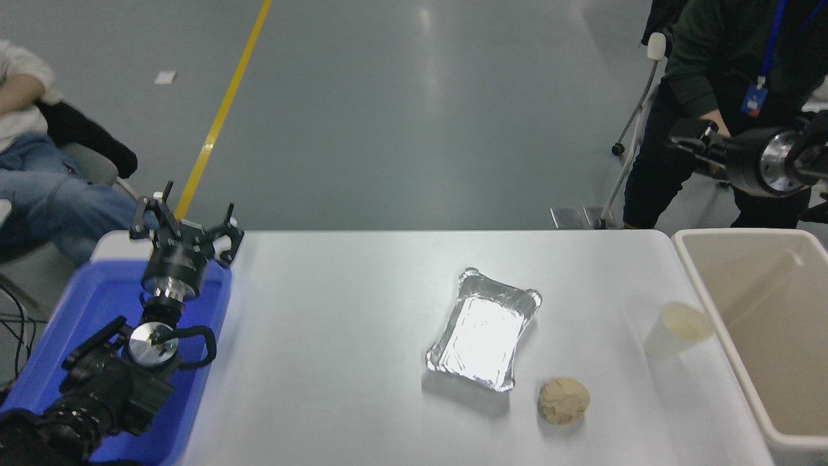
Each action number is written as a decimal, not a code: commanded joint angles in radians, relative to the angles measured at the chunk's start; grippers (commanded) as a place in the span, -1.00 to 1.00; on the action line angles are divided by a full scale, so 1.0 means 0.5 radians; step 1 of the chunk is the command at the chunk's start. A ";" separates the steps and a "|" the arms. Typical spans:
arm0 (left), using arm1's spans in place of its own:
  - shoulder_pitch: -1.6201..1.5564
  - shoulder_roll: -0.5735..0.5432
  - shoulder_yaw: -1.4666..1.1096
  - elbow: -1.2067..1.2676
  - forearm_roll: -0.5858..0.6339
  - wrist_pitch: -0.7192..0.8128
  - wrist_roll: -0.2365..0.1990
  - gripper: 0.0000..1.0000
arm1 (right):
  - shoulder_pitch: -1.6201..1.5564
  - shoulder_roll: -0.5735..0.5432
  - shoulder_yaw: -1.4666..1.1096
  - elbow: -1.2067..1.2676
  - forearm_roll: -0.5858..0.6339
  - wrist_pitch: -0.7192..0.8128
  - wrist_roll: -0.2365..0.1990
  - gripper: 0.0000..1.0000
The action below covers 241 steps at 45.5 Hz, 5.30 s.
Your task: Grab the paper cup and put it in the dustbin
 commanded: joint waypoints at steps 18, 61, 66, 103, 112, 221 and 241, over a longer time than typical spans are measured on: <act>-0.001 0.000 -0.001 0.000 0.001 0.000 0.000 0.98 | 0.481 0.134 -0.319 0.594 -0.271 0.490 -0.084 1.00; 0.003 0.000 0.002 0.000 0.001 0.000 0.000 0.98 | -0.046 -0.090 -0.175 0.469 -0.277 0.312 -0.081 1.00; 0.002 0.000 0.002 0.000 0.001 0.000 0.000 0.98 | -0.267 -0.120 -0.080 0.340 -0.277 0.217 -0.081 1.00; 0.003 0.000 -0.001 0.000 0.001 0.000 0.000 0.98 | -1.022 -0.099 0.184 -0.096 -0.271 -0.299 -0.071 1.00; -0.001 0.000 -0.001 0.000 0.001 0.000 0.000 0.98 | -1.090 -0.081 0.279 -0.105 -0.271 -0.403 -0.071 0.99; 0.002 0.000 -0.001 0.000 0.001 0.000 0.000 0.98 | 0.978 -0.394 -0.346 0.723 -0.513 0.487 -0.053 -1.00; 0.003 0.000 0.002 0.000 0.001 0.000 0.000 0.98 | 0.289 -0.556 -0.144 -0.052 -0.458 0.238 -0.053 -1.00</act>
